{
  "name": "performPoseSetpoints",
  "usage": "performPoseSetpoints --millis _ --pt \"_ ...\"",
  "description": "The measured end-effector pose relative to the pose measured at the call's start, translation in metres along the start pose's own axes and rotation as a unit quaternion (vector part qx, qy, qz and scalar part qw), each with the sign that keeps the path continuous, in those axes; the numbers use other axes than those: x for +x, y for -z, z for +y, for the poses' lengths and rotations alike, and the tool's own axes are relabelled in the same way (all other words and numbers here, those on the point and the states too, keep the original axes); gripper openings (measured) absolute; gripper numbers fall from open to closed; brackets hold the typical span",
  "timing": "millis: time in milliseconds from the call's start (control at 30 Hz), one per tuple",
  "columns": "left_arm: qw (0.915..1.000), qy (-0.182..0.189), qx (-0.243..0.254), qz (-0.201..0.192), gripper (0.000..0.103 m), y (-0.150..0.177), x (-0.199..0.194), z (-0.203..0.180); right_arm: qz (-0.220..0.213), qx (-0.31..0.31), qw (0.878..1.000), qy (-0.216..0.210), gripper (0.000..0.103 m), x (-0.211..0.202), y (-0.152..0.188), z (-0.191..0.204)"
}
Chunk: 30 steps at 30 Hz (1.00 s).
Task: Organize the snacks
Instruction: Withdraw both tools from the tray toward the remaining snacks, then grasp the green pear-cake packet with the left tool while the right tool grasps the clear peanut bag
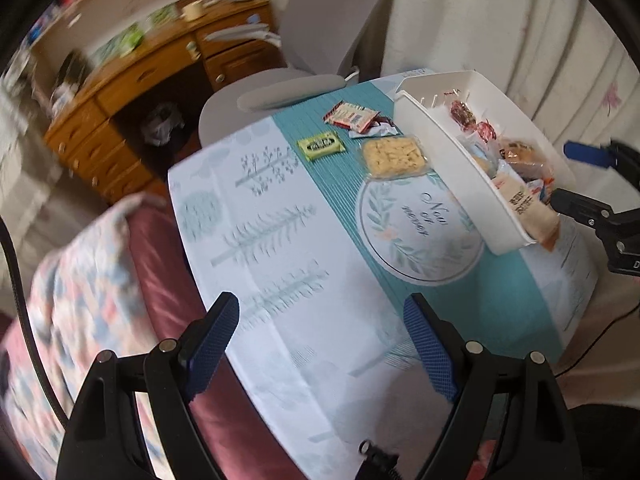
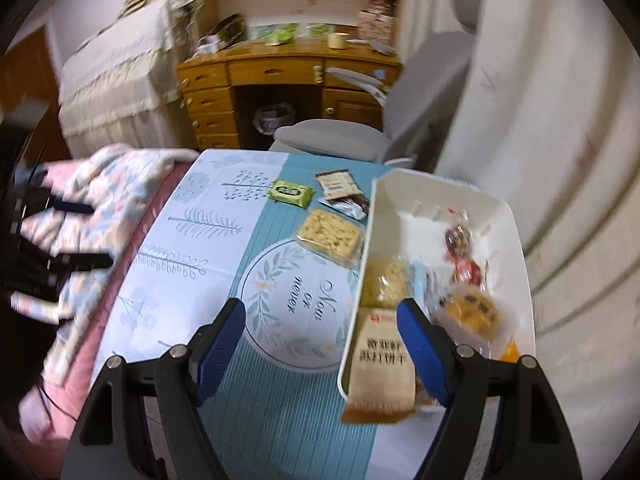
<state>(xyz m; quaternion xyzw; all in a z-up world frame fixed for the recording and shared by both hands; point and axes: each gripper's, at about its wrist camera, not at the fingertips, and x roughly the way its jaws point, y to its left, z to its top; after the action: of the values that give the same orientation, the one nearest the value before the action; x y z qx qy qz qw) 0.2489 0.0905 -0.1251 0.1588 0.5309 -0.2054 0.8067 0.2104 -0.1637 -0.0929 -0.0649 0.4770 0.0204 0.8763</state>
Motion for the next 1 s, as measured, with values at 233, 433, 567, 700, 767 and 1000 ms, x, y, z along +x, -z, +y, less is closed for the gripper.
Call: performPoseSetpoints --millis 233,433,567,700,767,1000 --pt "0.9980 0.032 0.054 0.009 0.083 -0.039 0.029 0.013 0.024 -0.082 0.996 -0.007 0.079 0.024 -0.025 0.017" --pt "0.9918 0.034 0.120 0.029 0.083 -0.071 0.065 0.013 0.043 -0.145 0.988 -0.021 0.079 0.055 -0.049 0.018" --pt "0.9836 0.026 0.175 0.035 0.083 -0.094 0.094 0.009 0.054 -0.177 0.982 -0.029 0.079 0.079 -0.064 0.016" --pt "0.9759 0.028 0.213 0.036 0.083 -0.116 0.124 0.009 0.075 -0.201 0.976 -0.039 0.079 0.104 -0.076 0.015" --pt "0.9721 0.027 0.230 0.034 0.083 -0.129 0.142 0.009 0.081 -0.220 0.971 -0.042 0.079 0.116 -0.079 0.015" --pt "0.9662 0.056 0.249 0.037 0.083 -0.160 0.195 0.007 0.111 -0.262 0.958 -0.041 0.079 0.160 -0.089 0.014"
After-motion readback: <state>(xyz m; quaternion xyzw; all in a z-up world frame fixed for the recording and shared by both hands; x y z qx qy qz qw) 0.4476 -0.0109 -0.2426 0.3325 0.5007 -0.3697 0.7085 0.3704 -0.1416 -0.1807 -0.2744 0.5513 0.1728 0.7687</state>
